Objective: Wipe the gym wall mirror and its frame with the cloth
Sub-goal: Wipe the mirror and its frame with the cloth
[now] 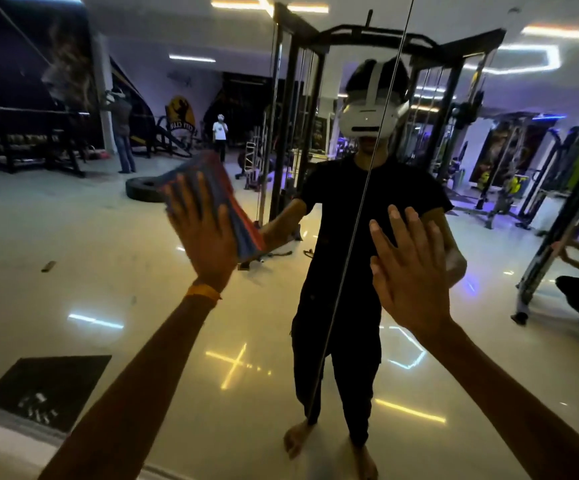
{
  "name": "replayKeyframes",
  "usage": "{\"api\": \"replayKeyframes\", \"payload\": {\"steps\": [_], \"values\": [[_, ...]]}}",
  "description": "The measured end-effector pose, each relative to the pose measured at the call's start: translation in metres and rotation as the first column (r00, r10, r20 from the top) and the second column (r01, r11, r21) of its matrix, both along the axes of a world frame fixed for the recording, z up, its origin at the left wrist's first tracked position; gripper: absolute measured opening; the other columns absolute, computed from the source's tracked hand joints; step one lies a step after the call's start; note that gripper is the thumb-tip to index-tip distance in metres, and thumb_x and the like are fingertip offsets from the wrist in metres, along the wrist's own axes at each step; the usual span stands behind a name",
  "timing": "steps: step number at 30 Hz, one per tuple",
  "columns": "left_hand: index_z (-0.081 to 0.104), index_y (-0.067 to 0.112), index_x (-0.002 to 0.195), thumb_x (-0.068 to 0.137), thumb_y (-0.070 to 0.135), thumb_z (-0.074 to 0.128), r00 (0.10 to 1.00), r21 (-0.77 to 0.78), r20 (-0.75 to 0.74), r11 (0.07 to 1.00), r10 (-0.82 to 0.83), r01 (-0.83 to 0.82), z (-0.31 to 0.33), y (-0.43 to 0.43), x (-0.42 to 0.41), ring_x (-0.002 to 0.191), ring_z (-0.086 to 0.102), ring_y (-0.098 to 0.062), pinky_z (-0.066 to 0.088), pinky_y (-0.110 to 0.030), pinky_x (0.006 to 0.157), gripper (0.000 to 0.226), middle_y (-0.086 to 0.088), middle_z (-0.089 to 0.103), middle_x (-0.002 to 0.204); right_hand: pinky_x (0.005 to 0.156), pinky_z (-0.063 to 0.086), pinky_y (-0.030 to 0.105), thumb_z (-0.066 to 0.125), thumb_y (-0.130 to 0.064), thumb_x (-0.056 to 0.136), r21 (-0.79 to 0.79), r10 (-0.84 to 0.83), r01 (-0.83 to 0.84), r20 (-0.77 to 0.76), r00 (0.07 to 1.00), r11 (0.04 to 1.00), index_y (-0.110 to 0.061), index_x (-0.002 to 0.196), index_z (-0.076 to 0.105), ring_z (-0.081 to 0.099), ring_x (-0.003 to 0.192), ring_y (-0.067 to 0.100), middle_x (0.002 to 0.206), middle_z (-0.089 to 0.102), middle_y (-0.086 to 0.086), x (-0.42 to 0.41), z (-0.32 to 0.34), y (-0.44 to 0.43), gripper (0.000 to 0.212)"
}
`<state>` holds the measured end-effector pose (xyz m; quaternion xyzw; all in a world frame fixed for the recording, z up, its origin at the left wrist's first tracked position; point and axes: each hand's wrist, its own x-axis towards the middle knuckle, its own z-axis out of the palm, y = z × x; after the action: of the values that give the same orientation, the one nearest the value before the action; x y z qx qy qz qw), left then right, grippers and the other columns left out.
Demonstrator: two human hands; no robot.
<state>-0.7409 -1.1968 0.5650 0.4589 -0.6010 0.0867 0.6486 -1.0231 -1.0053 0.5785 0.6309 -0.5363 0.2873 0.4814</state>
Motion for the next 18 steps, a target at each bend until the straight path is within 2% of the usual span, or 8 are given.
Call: {"api": "replayKeyframes", "payload": {"steps": [3, 5, 7, 9, 11, 13, 15, 18], "values": [[0.021, 0.006, 0.163, 0.110, 0.046, 0.021, 0.942, 0.222, -0.320, 0.975, 0.105, -0.034, 0.019, -0.023, 0.031, 0.158, 0.009, -0.044, -0.013, -0.041, 0.125, 0.066, -0.021, 0.015, 0.170, 0.127, 0.007, 0.055, 0.042, -0.034, 0.104, -0.010, 0.004, -0.004, -0.005, 1.000, 1.000, -0.013, 0.159, 0.037, 0.017, 0.157, 0.036, 0.168, 0.026, 0.015, 0.002, 0.014, -0.003, 0.058], [0.020, 0.008, 0.164, 0.109, 0.052, 0.014, 0.935, 0.255, -0.341, 0.967, 0.096, -0.007, 0.020, -0.002, 0.011, 0.158, 0.008, -0.044, -0.014, -0.041, 0.125, 0.070, -0.021, 0.014, 0.170, 0.127, 0.006, 0.055, 0.041, -0.035, 0.105, -0.013, -0.006, 0.006, -0.001, 1.000, 1.000, -0.013, 0.158, 0.038, 0.017, 0.158, 0.036, 0.168, 0.026, 0.015, 0.007, 0.015, -0.005, 0.058], [0.015, 0.013, 0.164, 0.110, 0.048, 0.016, 0.992, 0.103, -0.116, 0.993, -0.042, 0.055, 0.007, 0.037, -0.031, 0.158, 0.002, -0.044, -0.010, -0.048, 0.128, 0.065, -0.020, 0.009, 0.171, 0.127, 0.007, 0.056, 0.042, -0.035, 0.104, -0.040, -0.013, 0.014, 0.020, 1.000, 0.999, -0.013, 0.158, 0.039, 0.018, 0.157, 0.036, 0.168, 0.027, 0.014, 0.012, 0.013, -0.010, 0.058], [0.007, 0.021, 0.165, 0.111, 0.046, 0.018, 0.951, -0.022, 0.215, 0.973, -0.222, 0.231, -0.012, 0.078, -0.073, 0.159, -0.006, -0.038, -0.008, -0.052, 0.128, 0.060, -0.010, -0.003, 0.173, 0.127, 0.005, 0.056, 0.043, -0.035, 0.104, -0.051, -0.033, 0.034, 0.023, 0.999, 0.998, -0.012, 0.158, 0.040, 0.017, 0.157, 0.036, 0.168, 0.027, 0.015, 0.013, 0.012, -0.012, 0.058], [0.006, 0.023, 0.165, 0.111, 0.047, 0.019, 0.916, -0.048, 0.295, 0.953, -0.272, 0.299, -0.018, 0.084, -0.082, 0.159, -0.011, -0.032, -0.009, -0.052, 0.128, 0.060, -0.006, -0.005, 0.173, 0.127, 0.004, 0.055, 0.043, -0.034, 0.104, -0.055, -0.043, 0.042, -0.005, 0.999, 0.998, -0.012, 0.158, 0.040, 0.017, 0.157, 0.036, 0.168, 0.028, 0.015, 0.012, 0.013, -0.012, 0.058], [0.011, 0.014, 0.164, 0.111, 0.043, 0.023, 0.971, -0.042, 0.174, 0.984, -0.162, 0.171, -0.015, 0.052, -0.058, 0.159, -0.004, -0.038, -0.007, -0.052, 0.128, 0.062, -0.017, 0.005, 0.172, 0.127, 0.005, 0.053, 0.042, -0.035, 0.104, -0.032, -0.038, 0.037, -0.027, 0.999, 0.999, -0.013, 0.158, 0.041, 0.016, 0.158, 0.035, 0.168, 0.028, 0.014, 0.007, 0.015, -0.008, 0.057], [0.017, 0.008, 0.163, 0.110, 0.040, 0.026, 1.000, 0.038, -0.021, 0.999, 0.009, -0.008, -0.009, 0.013, -0.021, 0.157, 0.006, -0.046, -0.006, -0.050, 0.128, 0.063, -0.024, 0.013, 0.170, 0.128, 0.007, 0.053, 0.041, -0.035, 0.105, -0.008, -0.049, 0.049, -0.060, 0.997, 0.999, -0.014, 0.158, 0.040, 0.015, 0.158, 0.035, 0.168, 0.027, 0.014, 0.003, 0.017, -0.005, 0.057], [0.020, 0.005, 0.163, 0.110, 0.038, 0.030, 0.949, 0.196, -0.300, 0.980, 0.098, -0.039, -0.005, -0.002, -0.003, 0.157, 0.010, -0.047, -0.016, -0.036, 0.125, 0.063, -0.023, 0.015, 0.170, 0.127, 0.010, 0.056, 0.040, -0.035, 0.105, 0.023, -0.070, 0.071, -0.071, 0.995, 0.997, -0.015, 0.160, 0.036, 0.014, 0.158, 0.034, 0.169, 0.024, 0.014, 0.000, 0.018, -0.002, 0.059]]}}
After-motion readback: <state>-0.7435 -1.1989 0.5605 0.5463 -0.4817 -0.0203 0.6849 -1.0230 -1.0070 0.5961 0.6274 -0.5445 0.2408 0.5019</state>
